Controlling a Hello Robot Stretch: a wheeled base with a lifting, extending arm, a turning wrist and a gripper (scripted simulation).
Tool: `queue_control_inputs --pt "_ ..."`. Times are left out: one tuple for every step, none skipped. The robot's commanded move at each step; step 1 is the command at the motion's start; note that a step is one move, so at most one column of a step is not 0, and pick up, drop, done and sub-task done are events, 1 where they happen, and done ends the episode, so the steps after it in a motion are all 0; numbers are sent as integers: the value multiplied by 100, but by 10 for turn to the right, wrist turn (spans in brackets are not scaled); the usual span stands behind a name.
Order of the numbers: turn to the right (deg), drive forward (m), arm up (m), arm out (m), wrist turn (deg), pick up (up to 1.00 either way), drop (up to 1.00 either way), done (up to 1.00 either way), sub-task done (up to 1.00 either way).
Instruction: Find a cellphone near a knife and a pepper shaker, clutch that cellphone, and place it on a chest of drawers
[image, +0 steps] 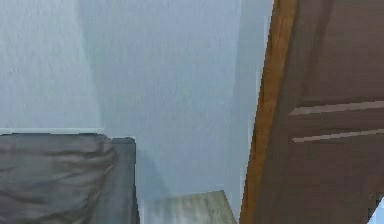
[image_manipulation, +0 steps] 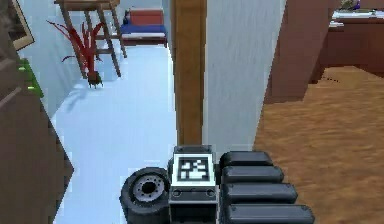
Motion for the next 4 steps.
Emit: queue_control_inputs --pt "450 0 0 0 0 0 0 0 0" --pt "60 0 0 0 0 0 0 0 0" --pt "0 30 0 0 0 0 0 0 0" --pt "0 35 0 0 0 0 0 0 0"
